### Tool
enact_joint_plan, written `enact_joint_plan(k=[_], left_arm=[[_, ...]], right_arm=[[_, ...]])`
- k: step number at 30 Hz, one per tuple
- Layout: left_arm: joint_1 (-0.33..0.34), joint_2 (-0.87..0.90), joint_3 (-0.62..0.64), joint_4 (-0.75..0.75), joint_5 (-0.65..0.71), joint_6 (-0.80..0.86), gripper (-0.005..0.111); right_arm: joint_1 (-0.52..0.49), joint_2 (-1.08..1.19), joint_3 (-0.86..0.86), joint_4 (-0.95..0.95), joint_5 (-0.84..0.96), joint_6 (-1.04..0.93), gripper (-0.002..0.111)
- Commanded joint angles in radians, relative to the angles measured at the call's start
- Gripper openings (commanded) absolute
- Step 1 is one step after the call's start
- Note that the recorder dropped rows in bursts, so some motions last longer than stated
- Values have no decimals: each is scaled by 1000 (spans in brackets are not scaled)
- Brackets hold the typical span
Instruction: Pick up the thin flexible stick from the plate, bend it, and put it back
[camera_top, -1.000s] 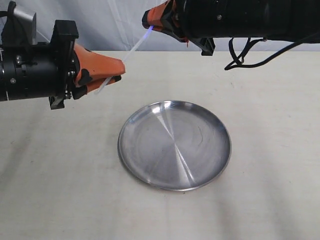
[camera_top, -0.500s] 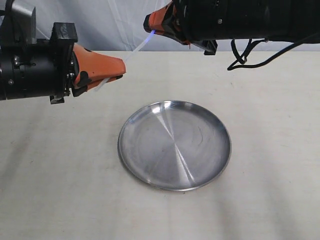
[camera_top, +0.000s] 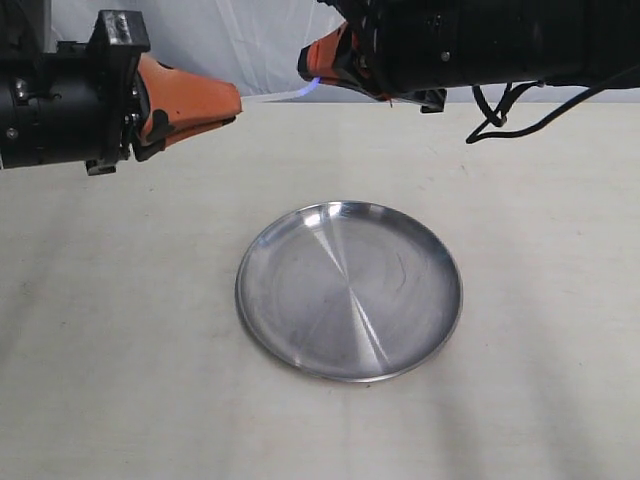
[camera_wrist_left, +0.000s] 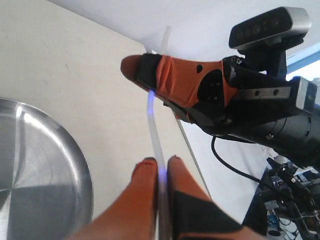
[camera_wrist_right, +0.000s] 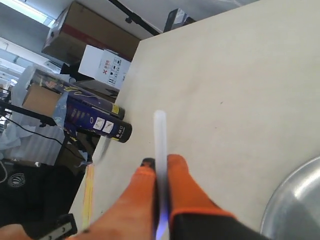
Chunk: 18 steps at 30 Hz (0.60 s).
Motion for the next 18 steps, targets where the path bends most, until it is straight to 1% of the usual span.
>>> enact_joint_plan(k=[1, 10, 13, 14, 16, 18], left_arm=[[3, -9, -21, -35, -74, 0, 0], [3, -9, -23, -35, -110, 0, 0], [3, -9, -23, -35, -150, -5, 0], [3, -9, -23, -35, -180, -12, 0], [3, -9, -23, -35, -190, -12, 0], [3, -9, -23, -35, -209, -12, 0]], right_arm=[[0, -10, 2, -56, 67, -7, -1], [12, -10, 2, -40, 66, -7, -1], [52, -10, 2, -3, 29, -14, -1], [87, -10, 2, -3, -28, -13, -1], [133, -10, 2, -1, -105, -13, -1], [164, -10, 2, 3, -114, -16, -1]])
